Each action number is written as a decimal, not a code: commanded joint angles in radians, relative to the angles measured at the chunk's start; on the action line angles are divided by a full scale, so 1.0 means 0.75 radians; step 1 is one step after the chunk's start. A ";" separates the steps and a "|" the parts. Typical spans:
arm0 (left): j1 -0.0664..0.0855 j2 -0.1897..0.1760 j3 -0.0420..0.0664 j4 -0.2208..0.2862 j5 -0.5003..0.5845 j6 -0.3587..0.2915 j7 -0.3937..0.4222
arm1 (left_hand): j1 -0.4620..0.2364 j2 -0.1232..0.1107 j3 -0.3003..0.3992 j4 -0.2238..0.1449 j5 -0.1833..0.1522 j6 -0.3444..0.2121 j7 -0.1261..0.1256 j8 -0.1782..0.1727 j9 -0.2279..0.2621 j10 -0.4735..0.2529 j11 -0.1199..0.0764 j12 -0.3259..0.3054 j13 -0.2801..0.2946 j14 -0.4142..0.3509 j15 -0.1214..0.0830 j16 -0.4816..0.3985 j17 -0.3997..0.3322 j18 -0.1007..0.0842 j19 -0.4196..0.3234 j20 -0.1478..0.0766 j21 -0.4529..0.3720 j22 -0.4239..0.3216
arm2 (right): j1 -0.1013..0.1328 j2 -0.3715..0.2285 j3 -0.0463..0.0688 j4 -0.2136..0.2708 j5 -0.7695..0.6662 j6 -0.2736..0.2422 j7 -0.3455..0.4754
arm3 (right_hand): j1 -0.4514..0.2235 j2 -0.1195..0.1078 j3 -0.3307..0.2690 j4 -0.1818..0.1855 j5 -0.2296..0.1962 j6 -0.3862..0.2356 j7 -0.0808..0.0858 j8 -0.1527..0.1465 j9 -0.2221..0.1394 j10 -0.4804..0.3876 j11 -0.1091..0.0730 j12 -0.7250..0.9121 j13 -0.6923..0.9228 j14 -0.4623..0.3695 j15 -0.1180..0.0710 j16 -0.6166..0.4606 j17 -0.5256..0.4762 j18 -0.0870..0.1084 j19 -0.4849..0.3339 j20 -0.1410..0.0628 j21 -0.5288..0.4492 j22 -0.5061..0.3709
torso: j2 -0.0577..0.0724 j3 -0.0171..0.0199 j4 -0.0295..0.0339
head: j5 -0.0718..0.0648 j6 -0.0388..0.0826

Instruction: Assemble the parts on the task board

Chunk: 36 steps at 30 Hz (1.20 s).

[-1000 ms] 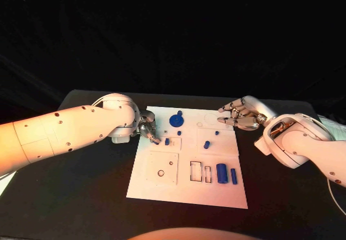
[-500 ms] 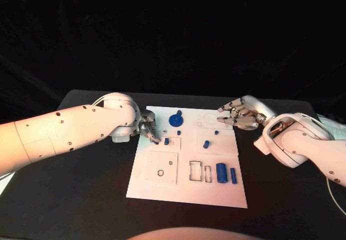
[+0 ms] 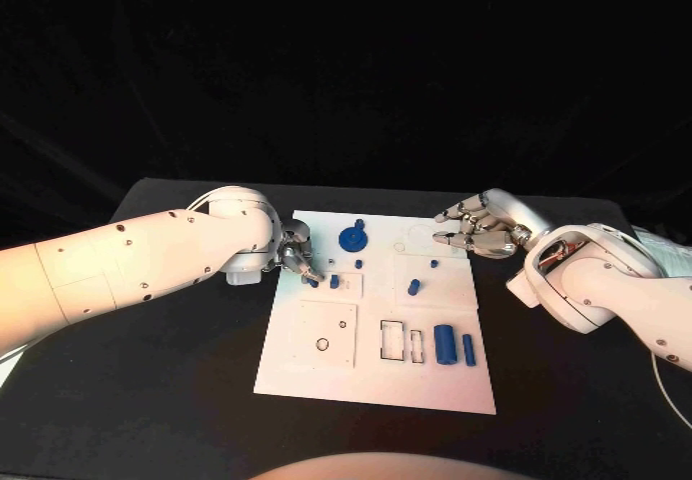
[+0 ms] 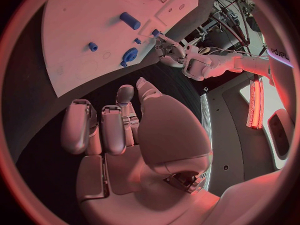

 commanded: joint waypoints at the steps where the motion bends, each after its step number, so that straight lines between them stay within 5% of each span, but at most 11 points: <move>1: -0.009 0.008 -0.004 0.003 0.026 0.001 0.004 | -0.028 -0.006 -0.008 0.016 -0.007 0.005 0.009 -0.002 0.000 0.010 0.002 0.013 0.008 0.140 -0.003 0.004 0.351 0.011 0.014 -0.001 0.011 0.088 | -0.001 0.000 0.000 0.002 -0.004 0.015 0.011 | -0.003 0.015 -0.001 0.011 0.007 0.011 0.002 0.003 0.001 -0.007 -0.001 0.002 -0.003 0.055 0.003 -0.005 0.000 0.022 -0.011 -0.001 -0.006 -0.001 | -0.001 -0.0004 0.0009 | -0.001 -0.001; 23: -0.009 0.021 -0.004 -0.012 0.027 -0.017 -0.028 | -0.040 -0.021 -0.026 0.009 -0.008 0.034 -0.004 0.005 -0.001 0.037 -0.009 0.046 0.043 0.140 -0.012 0.004 0.351 0.005 0.028 -0.008 0.031 0.111 | -0.001 -0.001 0.000 0.003 -0.003 0.013 0.016 | 0.003 0.014 0.000 0.017 0.042 0.010 0.002 0.003 0.001 -0.009 -0.001 0.003 -0.007 0.056 0.003 -0.008 0.000 0.022 -0.009 -0.001 -0.009 -0.003 | -0.001 0.0000 0.0011 | -0.004 -0.005; 29: -0.009 0.018 -0.004 -0.020 0.027 -0.007 -0.037 | -0.153 -0.071 -0.151 0.033 -0.012 0.059 -0.005 0.006 -0.006 0.046 -0.011 0.049 0.046 0.140 -0.013 0.004 0.351 0.003 0.033 -0.011 0.038 0.121 | -0.001 -0.002 0.000 0.003 -0.003 0.012 0.016 | 0.003 0.014 -0.001 0.018 0.045 0.010 0.002 0.003 0.001 -0.010 -0.001 0.003 -0.008 0.056 0.003 -0.008 0.000 0.023 -0.010 -0.001 -0.009 -0.004 | -0.001 -0.0004 0.0011 | -0.005 -0.004; 36: -0.009 0.005 -0.003 -0.016 0.022 -0.026 -0.027 | -0.212 -0.059 -0.300 0.034 -0.013 0.073 -0.012 0.002 -0.012 0.056 -0.017 0.054 0.055 0.140 -0.018 0.004 0.351 0.001 0.036 -0.015 0.043 0.129 | -0.001 -0.003 0.000 0.003 -0.003 0.012 0.016 | 0.003 0.014 -0.001 0.018 0.045 0.010 0.002 0.003 0.001 -0.010 -0.001 0.003 -0.008 0.056 0.003 -0.008 0.000 0.023 -0.010 -0.001 -0.009 -0.004 | -0.001 -0.0012 0.0008 | -0.006 -0.004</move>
